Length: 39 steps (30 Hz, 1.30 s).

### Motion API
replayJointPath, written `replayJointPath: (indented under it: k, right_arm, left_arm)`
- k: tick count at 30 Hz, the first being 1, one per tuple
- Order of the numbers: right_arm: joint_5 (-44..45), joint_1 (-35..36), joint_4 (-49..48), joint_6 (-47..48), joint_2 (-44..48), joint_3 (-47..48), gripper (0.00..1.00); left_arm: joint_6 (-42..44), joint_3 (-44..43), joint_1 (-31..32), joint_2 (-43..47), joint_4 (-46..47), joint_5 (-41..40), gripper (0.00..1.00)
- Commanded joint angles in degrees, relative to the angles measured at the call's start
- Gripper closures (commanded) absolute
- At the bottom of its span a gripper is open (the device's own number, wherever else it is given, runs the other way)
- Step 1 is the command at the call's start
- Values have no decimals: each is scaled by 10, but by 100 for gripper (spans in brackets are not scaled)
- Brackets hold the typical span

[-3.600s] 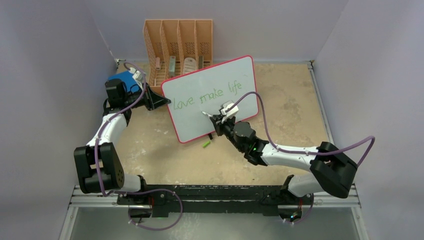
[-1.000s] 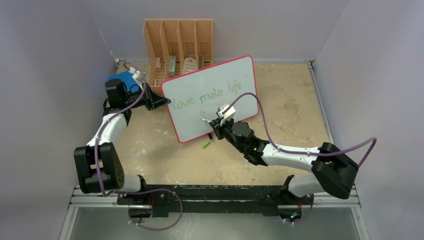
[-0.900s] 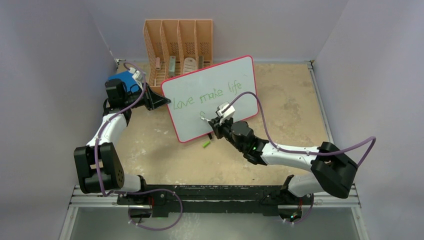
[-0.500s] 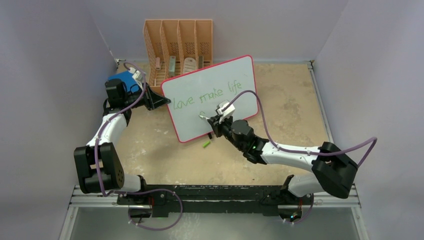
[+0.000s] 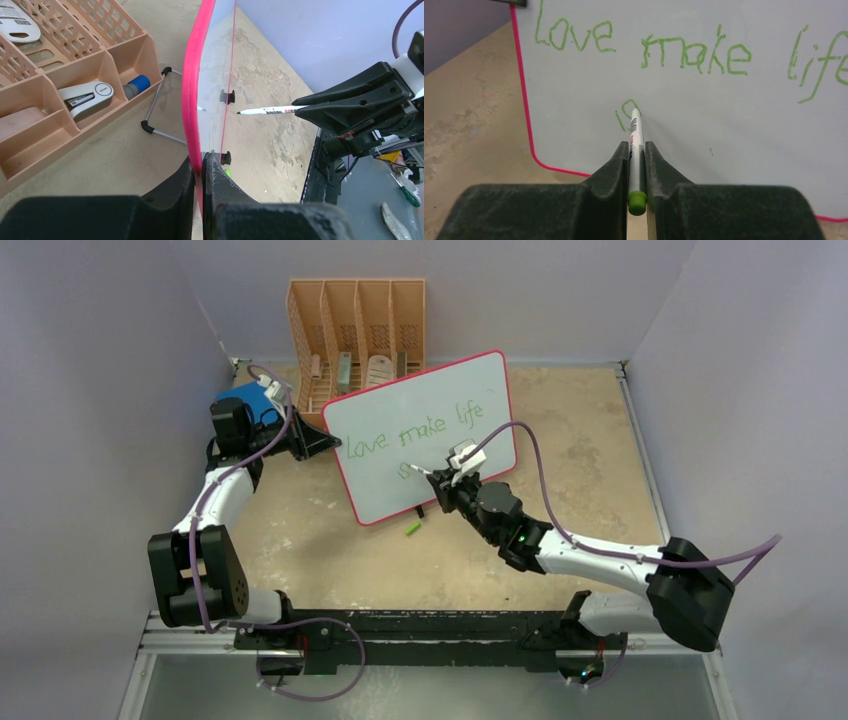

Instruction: Write a sentence on the whiteboard

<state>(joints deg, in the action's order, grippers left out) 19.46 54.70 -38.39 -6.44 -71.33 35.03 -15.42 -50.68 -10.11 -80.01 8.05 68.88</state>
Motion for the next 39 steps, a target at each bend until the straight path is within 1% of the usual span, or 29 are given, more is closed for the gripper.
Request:
replayJointPath:
  k: [1, 16, 39]
  right_arm:
    - [32, -8, -9, 2, -5, -3, 100]
    - [13, -14, -26, 4, -26, 7, 100]
    - [22, -16, -40, 12, -50, 33, 100]
  left_arm:
    - [20, -8, -3, 23, 33, -2, 100]
    - [21, -8, -3, 21, 34, -2, 100]
    - [21, -8, -3, 22, 34, 0, 100]
